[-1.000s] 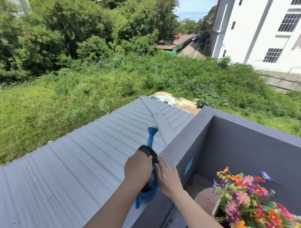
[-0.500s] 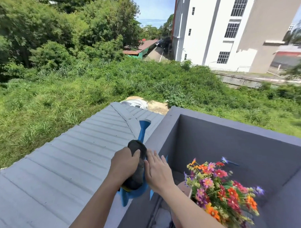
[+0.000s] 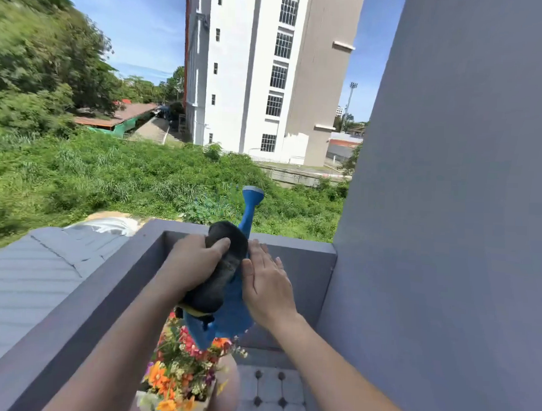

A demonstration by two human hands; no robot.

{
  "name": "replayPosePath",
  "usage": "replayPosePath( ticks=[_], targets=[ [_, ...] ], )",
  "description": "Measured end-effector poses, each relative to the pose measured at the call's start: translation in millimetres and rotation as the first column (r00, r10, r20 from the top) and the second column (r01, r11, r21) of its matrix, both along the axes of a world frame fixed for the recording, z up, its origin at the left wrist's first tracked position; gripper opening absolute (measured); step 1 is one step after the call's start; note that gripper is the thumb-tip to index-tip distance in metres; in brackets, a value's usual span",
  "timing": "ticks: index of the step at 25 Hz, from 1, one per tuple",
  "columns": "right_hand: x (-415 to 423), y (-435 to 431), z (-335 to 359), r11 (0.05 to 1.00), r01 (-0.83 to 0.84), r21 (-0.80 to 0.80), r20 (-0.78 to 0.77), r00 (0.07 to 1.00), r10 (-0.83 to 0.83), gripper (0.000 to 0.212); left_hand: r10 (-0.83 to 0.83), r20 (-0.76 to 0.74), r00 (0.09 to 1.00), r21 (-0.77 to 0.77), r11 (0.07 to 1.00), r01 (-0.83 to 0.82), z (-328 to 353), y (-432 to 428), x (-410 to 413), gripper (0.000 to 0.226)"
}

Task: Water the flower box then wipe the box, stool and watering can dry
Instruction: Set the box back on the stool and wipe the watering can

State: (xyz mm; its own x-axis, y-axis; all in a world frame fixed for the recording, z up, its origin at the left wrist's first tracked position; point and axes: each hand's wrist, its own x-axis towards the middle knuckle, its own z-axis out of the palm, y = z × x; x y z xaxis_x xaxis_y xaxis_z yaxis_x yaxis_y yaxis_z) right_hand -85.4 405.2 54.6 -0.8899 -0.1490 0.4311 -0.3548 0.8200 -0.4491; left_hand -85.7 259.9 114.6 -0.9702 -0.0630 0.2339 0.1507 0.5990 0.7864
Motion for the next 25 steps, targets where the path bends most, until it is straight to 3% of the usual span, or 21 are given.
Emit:
replayPosePath(
  ticks=[2, 5, 9, 12, 15, 19, 25],
  targets=[
    [8, 56, -16, 0.999, 0.036, 0.033, 0.044, 0.998, -0.038, 0.093, -0.038, 0.037, 0.999, 0.032, 0.999, 0.037, -22, 53, 2, 0.035],
    [21, 123, -67, 0.999, 0.054, 0.003, 0.192, 0.980, -0.054, 0.064, -0.066, 0.143, 0.987, 0.008, 0.998, 0.066, -70, 118, 9, 0.039],
    [43, 174, -161, 0.995, 0.094, -0.023, 0.364, 0.928, -0.080, 0.089, -0.084, 0.281, 0.956, -0.002, 0.996, 0.088, -158, 172, 22, 0.035],
    [65, 191, -234, 0.989, 0.136, -0.049, 0.576, 0.813, -0.084, 0.058, -0.087, 0.359, 0.929, -0.030, 0.994, 0.105, -233, 196, 38, 0.030],
    [87, 199, -295, 0.985, 0.163, -0.059, 0.748, 0.661, -0.065, 0.055, -0.059, 0.442, 0.895, -0.050, 0.995, 0.090, -302, 200, 56, 0.033],
    [97, 195, -397, 0.983, 0.171, -0.063, 0.837, 0.546, -0.041, 0.057, -0.025, 0.521, 0.853, -0.051, 0.997, 0.061, -406, 201, 65, 0.033],
    [94, 167, -586, 0.957, 0.289, -0.029, 0.825, 0.547, -0.140, 0.056, 0.045, 0.591, 0.805, -0.044, 0.999, -0.023, -593, 195, 67, 0.038]
  ],
)
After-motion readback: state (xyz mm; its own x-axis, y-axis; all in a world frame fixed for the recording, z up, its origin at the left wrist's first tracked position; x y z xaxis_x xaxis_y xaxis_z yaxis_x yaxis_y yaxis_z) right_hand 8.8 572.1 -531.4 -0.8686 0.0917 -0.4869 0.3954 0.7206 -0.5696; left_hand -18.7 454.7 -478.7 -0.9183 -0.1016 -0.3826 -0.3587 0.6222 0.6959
